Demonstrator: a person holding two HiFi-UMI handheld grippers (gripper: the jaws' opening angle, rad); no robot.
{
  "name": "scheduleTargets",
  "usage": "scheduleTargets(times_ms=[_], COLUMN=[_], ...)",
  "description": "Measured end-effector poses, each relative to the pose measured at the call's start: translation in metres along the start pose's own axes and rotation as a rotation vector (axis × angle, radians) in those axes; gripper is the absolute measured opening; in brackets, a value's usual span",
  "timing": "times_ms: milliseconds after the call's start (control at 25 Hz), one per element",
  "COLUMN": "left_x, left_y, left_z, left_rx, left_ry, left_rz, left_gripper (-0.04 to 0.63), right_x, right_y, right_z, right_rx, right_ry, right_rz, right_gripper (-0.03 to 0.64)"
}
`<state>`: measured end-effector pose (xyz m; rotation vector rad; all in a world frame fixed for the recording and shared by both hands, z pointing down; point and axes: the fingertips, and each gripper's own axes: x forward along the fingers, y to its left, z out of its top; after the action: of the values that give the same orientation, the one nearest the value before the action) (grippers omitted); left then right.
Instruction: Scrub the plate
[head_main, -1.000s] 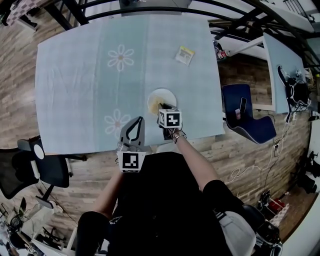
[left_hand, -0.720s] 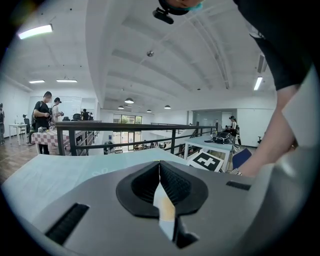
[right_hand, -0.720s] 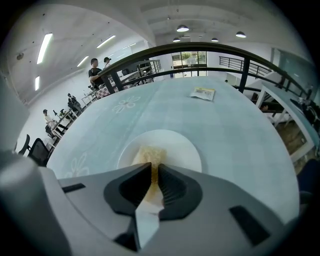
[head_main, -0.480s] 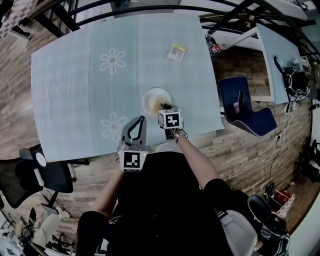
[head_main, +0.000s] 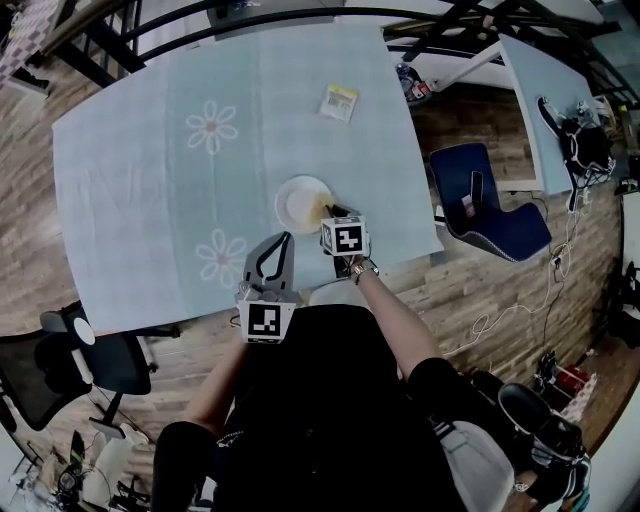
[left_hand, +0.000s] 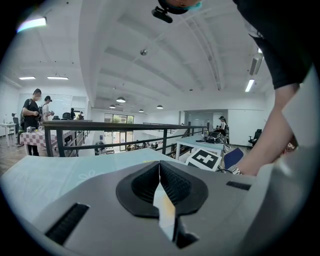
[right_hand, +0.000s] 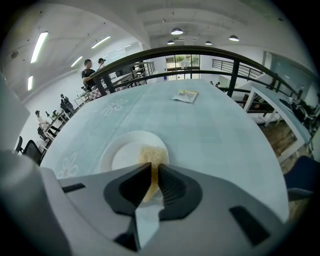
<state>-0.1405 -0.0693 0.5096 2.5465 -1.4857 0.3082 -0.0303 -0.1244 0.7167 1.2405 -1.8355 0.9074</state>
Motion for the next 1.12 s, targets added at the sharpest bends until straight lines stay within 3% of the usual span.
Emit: scheduleTargets(times_ms=[600,800,1120], left_x=[0.015,0.012,0.005], left_y=[-0.024,-0.021,-0.022], left_z=[0.003,0.002,0.000], left_rx=[0.029,0.023,0.031], left_ry=[0.001,-0.001,-0.005], left_rz=[-0.074,-0.062,-0.050], left_gripper=[0.014,0.014,0.014], right_x=[-0.019,-0.031,-0.048], right_y=[-0.033,-0.042,-0.021], right_z=[0.000,0.003,0.017], right_rx=[0.060,0.088,0.105], right_ry=[-0.038,-0.059,-0.106], right_rz=[-0.055,-0.078,-0.016], right_gripper=[0.049,0.049,0.049])
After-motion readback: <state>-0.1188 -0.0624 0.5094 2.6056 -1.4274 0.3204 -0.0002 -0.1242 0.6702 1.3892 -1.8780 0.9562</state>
